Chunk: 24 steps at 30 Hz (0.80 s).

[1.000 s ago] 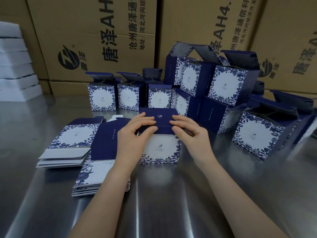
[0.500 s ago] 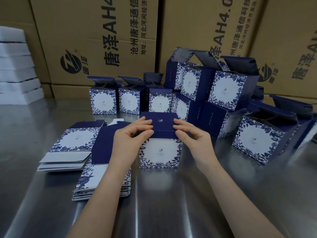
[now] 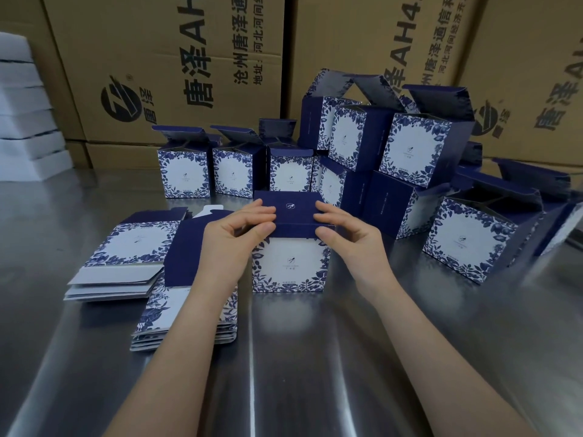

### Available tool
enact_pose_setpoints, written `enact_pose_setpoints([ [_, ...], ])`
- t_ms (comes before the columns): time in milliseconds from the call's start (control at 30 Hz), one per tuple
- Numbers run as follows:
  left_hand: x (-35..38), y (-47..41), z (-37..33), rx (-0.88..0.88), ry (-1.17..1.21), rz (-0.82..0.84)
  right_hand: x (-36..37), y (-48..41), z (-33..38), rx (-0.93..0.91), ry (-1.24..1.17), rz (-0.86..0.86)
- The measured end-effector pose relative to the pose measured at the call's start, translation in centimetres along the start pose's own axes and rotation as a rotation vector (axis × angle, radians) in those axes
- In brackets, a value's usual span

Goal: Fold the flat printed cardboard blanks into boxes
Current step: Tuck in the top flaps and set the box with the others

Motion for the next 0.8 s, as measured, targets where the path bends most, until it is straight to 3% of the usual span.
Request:
enact_pose_setpoints([
  [200, 0.32, -0.10, -0.01, 0.047, -0.059, -0.044, 0.36, -0.22, -0.14, -0.029, 0.023, -0.073],
  [467, 0.16, 0.08, 0.18, 0.073, -0.132, 0.012, -0.17, -0.05, -0.14, -0.021, 0.024, -0.010],
  [800, 0.90, 0.17, 0.25, 0.088, -0.187, -0.089, 0.27, -0.27, -0.35, -0.034, 0.019, -0.084],
])
Point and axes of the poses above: each hand's wrist, its own y-axis away from the middle knuckle, its own x-axis out of the palm, z = x × y, the point moved 1 cm from there along -y, towards the middle knuckle, and after that the axes turned 7 degrees about -y, right-handed, at the moved point
